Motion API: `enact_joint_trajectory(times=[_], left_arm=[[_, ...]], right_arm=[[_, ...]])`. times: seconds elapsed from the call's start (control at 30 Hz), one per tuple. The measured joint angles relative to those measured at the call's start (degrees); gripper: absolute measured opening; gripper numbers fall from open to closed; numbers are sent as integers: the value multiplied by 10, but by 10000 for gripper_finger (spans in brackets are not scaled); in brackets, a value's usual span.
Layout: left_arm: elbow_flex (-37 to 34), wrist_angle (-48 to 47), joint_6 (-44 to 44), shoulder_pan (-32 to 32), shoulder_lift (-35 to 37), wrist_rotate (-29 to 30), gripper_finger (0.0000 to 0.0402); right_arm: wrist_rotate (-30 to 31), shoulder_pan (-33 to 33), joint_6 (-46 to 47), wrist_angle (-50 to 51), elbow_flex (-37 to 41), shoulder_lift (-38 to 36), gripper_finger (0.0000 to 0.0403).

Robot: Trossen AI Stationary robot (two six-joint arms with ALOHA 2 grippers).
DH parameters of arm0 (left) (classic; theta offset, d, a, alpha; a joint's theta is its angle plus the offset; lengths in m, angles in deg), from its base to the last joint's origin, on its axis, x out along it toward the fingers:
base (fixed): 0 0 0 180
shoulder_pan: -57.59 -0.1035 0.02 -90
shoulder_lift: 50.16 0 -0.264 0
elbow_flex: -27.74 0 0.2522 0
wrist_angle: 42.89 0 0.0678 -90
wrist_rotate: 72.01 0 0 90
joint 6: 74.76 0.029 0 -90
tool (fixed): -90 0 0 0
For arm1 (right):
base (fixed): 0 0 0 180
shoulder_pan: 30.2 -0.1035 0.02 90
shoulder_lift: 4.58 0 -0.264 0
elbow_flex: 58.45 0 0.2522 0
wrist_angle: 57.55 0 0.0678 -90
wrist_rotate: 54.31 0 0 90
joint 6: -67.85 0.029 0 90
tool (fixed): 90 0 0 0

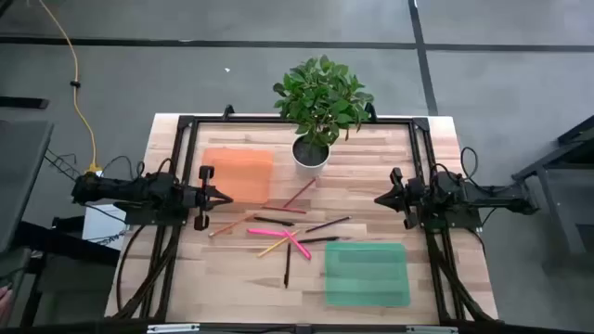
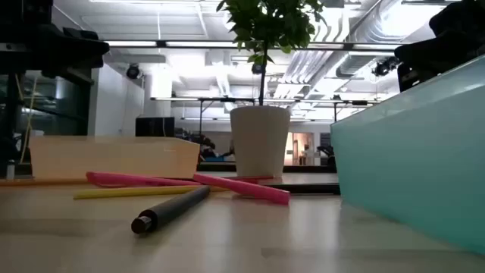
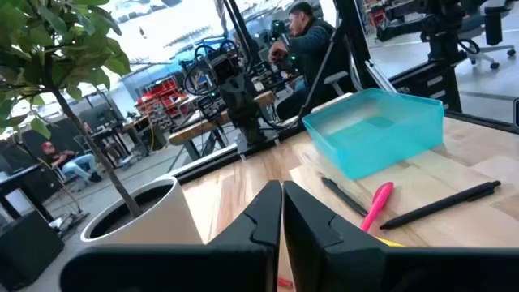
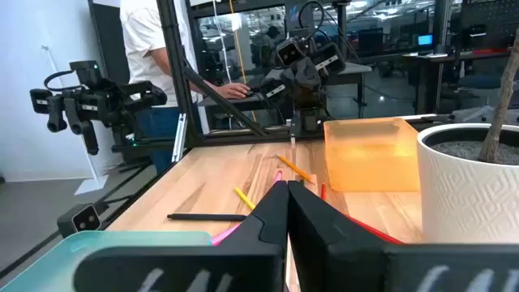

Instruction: Sort pens & pencils

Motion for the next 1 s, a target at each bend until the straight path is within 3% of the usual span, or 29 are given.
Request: enact_joint_trajectory(times=[1.0], left_arm=[[0, 0, 0, 0, 0, 0, 6]], right_arm=[[0, 0, 0, 0, 0, 0, 0]])
